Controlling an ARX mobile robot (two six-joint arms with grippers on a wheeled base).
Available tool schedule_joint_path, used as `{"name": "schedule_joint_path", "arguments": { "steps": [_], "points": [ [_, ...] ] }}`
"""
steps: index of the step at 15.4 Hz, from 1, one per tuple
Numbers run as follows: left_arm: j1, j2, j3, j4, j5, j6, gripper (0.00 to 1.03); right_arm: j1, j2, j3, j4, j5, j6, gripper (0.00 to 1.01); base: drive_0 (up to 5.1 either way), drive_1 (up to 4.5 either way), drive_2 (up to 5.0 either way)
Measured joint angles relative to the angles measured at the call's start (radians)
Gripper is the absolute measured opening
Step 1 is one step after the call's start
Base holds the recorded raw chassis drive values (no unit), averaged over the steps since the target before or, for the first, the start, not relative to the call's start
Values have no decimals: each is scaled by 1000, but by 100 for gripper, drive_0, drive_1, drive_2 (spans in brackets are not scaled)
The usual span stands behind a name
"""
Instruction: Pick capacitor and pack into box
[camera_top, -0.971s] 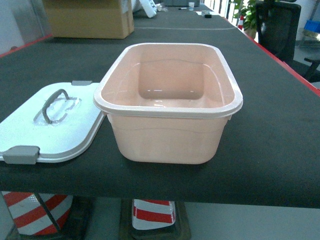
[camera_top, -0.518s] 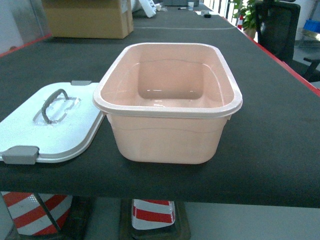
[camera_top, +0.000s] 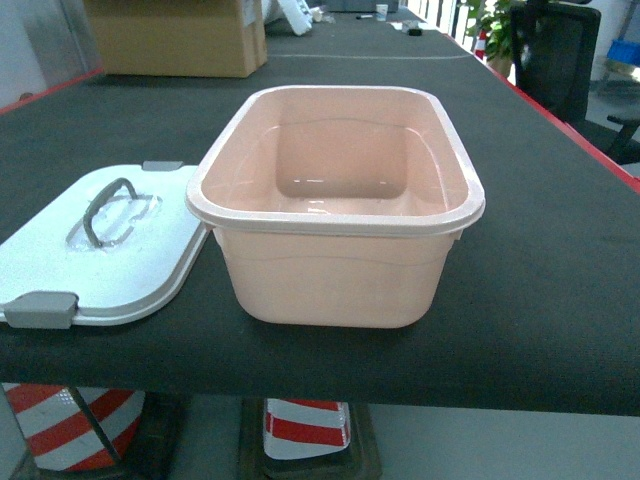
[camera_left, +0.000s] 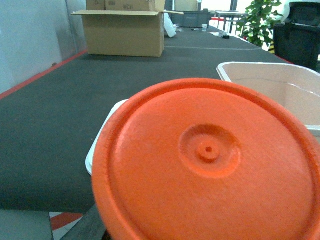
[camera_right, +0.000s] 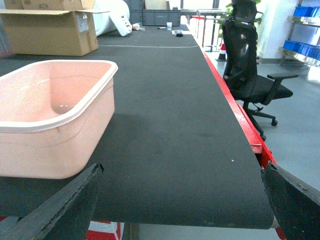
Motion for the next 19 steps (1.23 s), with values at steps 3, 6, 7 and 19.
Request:
{"name": "schedule_joint_path", "arguments": {
  "steps": [3, 6, 7, 19],
  "points": [
    [-41, 124, 0, 136, 56, 0, 44, 0, 0, 0, 0, 0, 0, 98, 0, 0, 0],
    [-173, 642, 34, 652, -93, -21, 44, 0, 0, 0, 0, 0, 0, 98, 0, 0, 0],
    [-192, 730, 63, 733, -109, -23, 44, 0, 0, 0, 0, 0, 0, 98, 0, 0, 0],
    [-485, 1866, 1020, 864, -204, 37, 70, 0, 0, 0, 0, 0, 0, 98, 0, 0, 0]
  ]
}}
